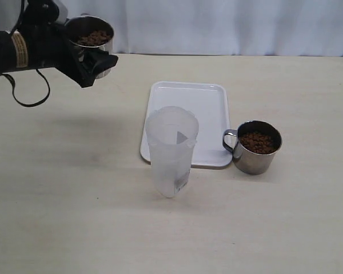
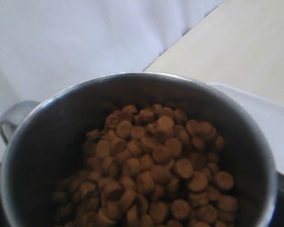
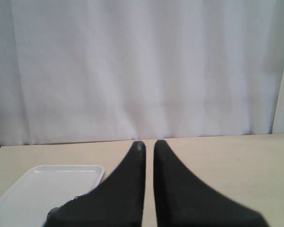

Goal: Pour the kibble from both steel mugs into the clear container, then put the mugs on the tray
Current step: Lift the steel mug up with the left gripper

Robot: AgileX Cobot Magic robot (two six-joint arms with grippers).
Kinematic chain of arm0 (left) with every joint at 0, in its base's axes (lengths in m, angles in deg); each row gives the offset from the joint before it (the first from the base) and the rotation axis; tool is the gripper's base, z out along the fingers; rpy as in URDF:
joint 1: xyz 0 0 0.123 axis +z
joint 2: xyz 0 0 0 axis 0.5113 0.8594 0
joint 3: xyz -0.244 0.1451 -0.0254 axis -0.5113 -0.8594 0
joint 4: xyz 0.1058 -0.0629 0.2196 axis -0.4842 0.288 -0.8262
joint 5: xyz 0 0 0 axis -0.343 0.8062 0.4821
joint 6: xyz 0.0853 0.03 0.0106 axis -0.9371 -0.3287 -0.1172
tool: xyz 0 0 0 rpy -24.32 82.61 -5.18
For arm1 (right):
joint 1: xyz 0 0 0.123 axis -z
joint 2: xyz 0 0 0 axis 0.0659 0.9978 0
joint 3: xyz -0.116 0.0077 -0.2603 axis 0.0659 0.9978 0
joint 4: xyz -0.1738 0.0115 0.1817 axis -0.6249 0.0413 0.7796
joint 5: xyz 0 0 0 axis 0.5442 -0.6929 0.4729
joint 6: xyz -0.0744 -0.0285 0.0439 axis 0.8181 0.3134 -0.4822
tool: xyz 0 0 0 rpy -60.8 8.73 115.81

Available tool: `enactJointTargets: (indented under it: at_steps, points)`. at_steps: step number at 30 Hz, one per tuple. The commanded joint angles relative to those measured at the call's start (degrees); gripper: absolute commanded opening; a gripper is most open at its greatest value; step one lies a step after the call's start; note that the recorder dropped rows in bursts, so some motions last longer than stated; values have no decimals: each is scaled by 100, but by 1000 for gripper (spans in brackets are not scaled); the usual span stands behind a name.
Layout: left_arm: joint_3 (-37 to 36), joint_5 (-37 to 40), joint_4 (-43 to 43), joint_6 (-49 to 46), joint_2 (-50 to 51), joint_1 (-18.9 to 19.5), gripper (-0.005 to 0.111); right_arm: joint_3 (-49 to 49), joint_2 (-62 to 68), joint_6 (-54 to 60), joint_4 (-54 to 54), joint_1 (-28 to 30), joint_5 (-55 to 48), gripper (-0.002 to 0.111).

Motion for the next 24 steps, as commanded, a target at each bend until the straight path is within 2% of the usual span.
enactJointTargets:
  at_steps: [1,8,13,16,20,24]
  points:
    - [-520,-474,99,88,-569,-11,0,12,-23,26,6,-24,71,5]
    - [-1168,-676,75,88,-989,-118,0,12,-23,26,6,-24,71,5]
    - [-1586,-442,75,-71,-1287,-544,0,12,-23,26,6,-161,71,5]
    - [-1605,-331,63,-71,-1312,-718,0,12,-23,26,6,-206,71,5]
    - [-1605,210,-223,-197,-1312,-1075,0,12,-23,26,6,-206,71,5]
    - [-1566,411,-225,-373,-1312,-1173,0,12,-23,26,6,-206,71,5]
